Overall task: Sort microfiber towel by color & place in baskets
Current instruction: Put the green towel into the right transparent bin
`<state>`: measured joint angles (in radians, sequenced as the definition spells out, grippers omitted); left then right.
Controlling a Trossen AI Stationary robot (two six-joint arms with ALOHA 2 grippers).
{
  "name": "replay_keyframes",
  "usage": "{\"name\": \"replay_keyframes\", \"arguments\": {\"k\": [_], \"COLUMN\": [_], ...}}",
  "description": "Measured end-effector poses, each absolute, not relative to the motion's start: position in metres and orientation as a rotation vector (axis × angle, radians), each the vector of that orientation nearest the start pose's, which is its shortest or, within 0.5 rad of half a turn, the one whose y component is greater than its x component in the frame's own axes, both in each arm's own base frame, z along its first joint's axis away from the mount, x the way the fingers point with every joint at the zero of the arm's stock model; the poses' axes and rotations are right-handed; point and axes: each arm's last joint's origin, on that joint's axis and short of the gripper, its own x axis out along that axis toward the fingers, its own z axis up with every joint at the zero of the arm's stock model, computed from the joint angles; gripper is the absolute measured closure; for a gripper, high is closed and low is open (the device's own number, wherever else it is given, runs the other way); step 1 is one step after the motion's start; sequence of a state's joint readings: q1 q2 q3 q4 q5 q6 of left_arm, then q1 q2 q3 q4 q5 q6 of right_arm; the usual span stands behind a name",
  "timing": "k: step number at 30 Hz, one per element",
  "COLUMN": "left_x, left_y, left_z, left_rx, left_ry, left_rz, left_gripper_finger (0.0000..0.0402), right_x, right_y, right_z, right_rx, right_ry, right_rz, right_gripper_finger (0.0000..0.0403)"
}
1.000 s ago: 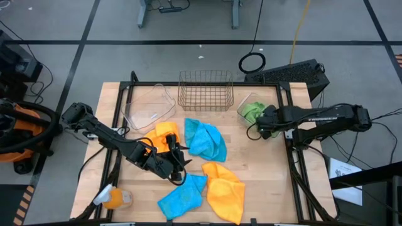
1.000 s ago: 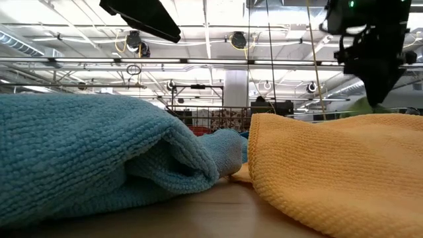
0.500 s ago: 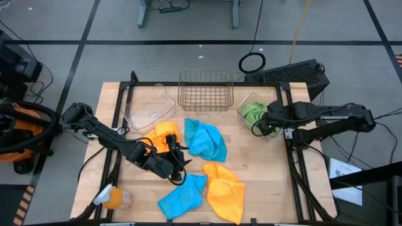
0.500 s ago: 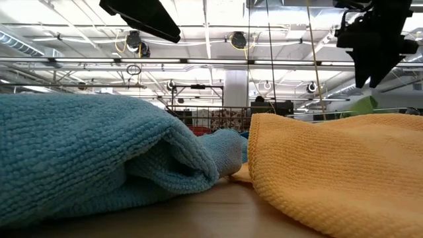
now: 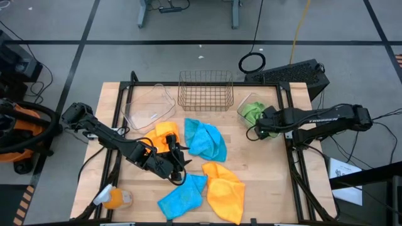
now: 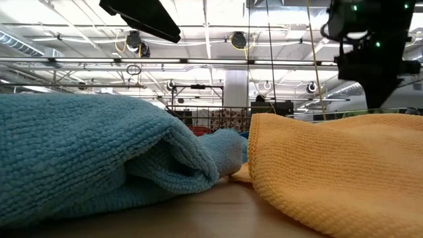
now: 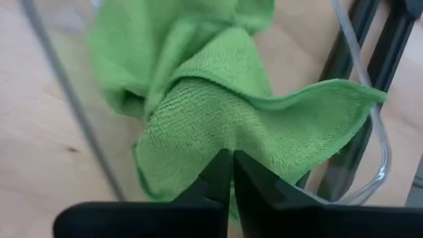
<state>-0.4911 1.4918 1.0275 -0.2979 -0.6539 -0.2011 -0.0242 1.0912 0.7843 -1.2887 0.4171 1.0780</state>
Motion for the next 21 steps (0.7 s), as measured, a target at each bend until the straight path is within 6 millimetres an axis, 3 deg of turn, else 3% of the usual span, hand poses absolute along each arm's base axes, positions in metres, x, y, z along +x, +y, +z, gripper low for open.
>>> {"name": "replay_keyframes", "arguments": {"k": [7, 12, 16, 21], "left_x": [0.282, 0.282, 0.282, 0.282], "left_y": [-0.131, -0.131, -0.131, -0.131], "left_z": [0.248, 0.248, 0.248, 0.247], "left_rx": [0.223, 0.218, 0.218, 0.219], "left_ry": [0.620, 0.619, 0.619, 0.620], "left_rz": [0.216, 0.217, 0.217, 0.217], "left_gripper_finger": [0.0167, 0.0167, 0.0167, 0.0167], "right_x": [0.144, 0.143, 0.145, 0.152], "right_y": [-0.015, -0.014, -0.014, -0.015], "right_z": [0.202, 0.196, 0.205, 0.232], "right_rx": [0.561, 0.559, 0.557, 0.552], "right_ry": [1.198, 1.198, 1.190, 1.153], "right_rz": [-1.118, -1.109, -1.087, -1.057], "right_gripper_finger": [0.0392, 0.0399, 0.0398, 0.0401]}}
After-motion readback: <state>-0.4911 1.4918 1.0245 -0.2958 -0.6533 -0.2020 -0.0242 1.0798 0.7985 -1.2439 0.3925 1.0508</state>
